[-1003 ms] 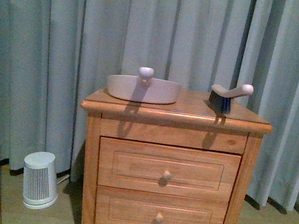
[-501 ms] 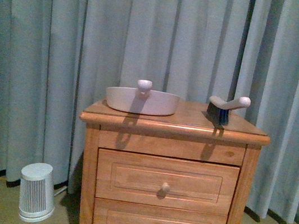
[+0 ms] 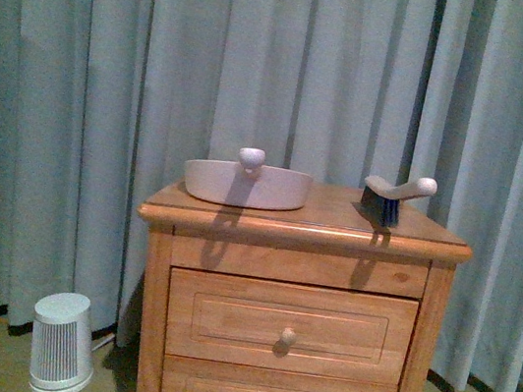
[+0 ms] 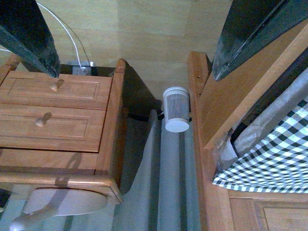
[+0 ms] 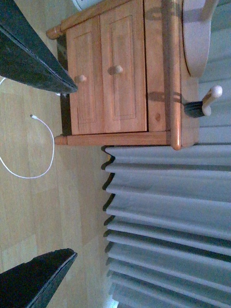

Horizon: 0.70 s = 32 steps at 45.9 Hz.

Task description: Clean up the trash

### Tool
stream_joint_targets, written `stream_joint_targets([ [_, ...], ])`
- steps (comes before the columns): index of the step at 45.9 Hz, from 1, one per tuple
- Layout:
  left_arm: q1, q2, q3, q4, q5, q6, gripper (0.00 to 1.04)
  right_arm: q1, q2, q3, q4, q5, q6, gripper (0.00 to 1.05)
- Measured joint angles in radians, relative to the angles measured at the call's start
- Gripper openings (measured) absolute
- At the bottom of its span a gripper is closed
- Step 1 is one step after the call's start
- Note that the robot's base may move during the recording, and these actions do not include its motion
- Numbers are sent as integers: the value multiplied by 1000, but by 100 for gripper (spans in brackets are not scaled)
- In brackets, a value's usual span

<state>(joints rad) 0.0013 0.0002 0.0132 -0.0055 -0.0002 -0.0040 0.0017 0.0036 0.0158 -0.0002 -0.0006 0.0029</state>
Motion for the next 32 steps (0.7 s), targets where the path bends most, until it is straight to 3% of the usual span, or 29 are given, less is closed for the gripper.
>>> stream_joint_targets([
  [32,0,0,0,0,0,0,97,0,0,0,0,0,0,97],
])
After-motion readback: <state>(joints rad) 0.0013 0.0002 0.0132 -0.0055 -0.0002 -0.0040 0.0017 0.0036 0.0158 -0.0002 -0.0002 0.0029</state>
